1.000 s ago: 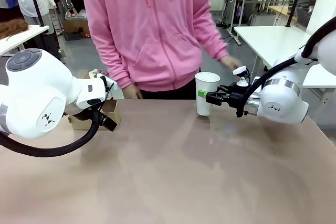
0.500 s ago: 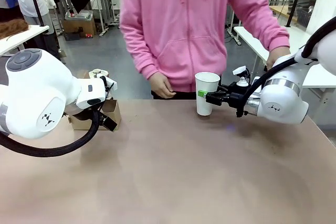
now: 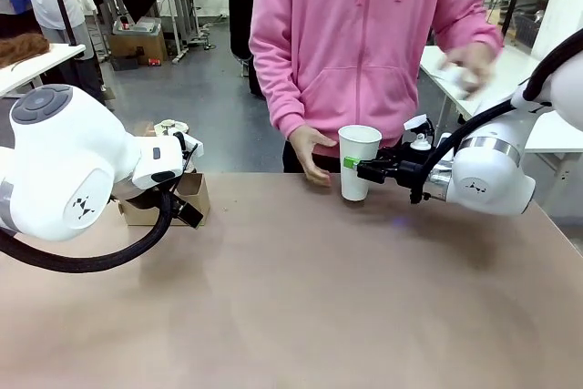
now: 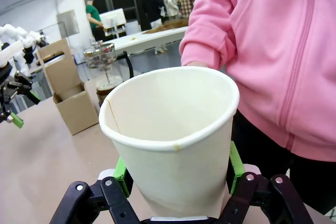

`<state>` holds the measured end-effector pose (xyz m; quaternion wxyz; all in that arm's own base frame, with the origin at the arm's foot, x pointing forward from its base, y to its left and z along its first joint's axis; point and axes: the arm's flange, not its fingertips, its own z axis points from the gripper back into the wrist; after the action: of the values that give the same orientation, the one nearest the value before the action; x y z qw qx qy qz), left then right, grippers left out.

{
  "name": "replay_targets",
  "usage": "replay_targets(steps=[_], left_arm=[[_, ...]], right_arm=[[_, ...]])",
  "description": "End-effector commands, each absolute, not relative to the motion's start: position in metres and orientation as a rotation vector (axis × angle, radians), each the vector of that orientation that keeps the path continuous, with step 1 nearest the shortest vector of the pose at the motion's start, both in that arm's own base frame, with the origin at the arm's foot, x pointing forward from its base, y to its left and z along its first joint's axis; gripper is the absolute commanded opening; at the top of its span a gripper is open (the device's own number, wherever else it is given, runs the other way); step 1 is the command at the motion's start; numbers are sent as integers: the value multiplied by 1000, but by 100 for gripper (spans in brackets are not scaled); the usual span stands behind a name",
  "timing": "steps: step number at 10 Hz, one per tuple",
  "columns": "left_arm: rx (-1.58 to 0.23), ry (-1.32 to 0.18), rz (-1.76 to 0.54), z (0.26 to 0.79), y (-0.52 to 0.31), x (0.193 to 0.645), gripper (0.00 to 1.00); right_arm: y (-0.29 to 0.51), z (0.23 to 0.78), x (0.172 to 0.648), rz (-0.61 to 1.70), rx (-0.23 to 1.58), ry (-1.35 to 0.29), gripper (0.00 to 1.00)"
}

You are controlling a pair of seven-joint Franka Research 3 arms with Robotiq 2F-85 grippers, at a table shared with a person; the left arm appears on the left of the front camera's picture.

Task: Pour a drink into a cup and package it in a carrier.
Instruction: When a person places the Paper Cup Lid on the 600 ml Paper Cup , lift the 600 ml Paper Cup.

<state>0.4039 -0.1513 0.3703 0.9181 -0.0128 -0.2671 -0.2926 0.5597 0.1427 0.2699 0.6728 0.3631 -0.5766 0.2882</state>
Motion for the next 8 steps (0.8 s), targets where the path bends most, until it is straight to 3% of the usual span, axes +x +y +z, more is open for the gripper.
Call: replay_targets(steps=[1,8], left_arm=[[-28,-550,-602,371,-151,404,100],[-28,-550,-602,371,-151,404,100]], right_arm=[[145,273,559,632,813,-1307,80],[145,273,559,632,813,-1307,80]])
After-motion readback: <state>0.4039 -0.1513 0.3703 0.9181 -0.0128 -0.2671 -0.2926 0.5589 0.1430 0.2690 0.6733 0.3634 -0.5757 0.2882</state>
